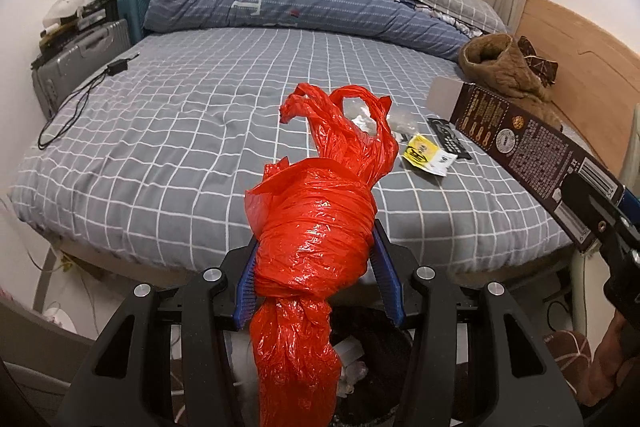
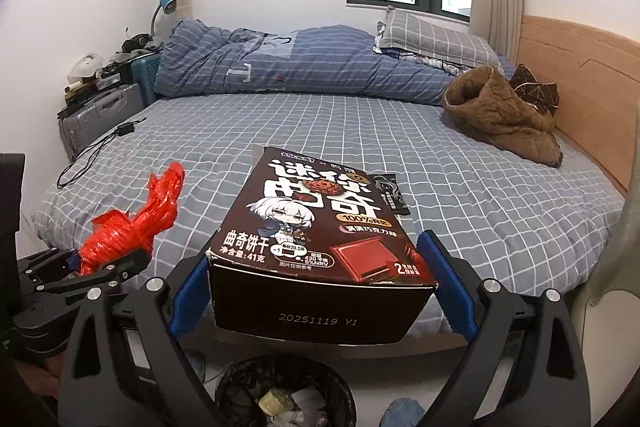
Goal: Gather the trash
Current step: 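Lift the red bag and brown box and carry them toward the bin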
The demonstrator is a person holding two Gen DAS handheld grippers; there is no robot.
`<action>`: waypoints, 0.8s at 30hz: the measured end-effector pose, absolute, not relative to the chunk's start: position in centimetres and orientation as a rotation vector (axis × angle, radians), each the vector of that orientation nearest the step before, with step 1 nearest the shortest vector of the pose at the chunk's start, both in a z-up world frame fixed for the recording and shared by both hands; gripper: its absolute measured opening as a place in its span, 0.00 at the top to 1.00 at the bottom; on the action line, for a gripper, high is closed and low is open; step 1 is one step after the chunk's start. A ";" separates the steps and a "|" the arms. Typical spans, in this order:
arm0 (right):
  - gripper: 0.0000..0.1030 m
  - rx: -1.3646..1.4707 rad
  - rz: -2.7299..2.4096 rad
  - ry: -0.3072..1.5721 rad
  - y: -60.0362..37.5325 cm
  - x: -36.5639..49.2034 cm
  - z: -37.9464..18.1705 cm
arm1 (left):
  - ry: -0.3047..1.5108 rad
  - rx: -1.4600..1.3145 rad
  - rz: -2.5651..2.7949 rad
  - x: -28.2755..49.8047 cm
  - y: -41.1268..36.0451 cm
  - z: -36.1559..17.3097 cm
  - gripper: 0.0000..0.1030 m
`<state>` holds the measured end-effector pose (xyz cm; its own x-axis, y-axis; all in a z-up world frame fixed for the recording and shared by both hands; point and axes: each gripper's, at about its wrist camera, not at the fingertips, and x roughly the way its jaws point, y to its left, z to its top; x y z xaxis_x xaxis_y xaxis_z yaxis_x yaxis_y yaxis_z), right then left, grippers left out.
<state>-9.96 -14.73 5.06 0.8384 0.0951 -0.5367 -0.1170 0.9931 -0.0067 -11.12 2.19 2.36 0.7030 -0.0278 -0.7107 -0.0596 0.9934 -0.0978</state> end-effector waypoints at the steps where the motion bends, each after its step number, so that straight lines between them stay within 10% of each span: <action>1: 0.13 -0.040 0.117 0.570 -14.7 -10.5 5.2 | 0.790 -0.111 0.020 -11.6 2.0 2.4 0.53; 24: 0.13 -0.058 0.142 0.645 -13.2 -20.0 3.3 | 0.820 -0.093 0.031 -19.7 2.1 2.3 0.53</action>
<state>-20.05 -13.23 3.28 0.7896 0.1140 -0.6029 -0.1501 0.9886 -0.0097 -19.70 2.13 2.28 0.6817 -0.0080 -0.7315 -0.0640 0.9955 -0.0706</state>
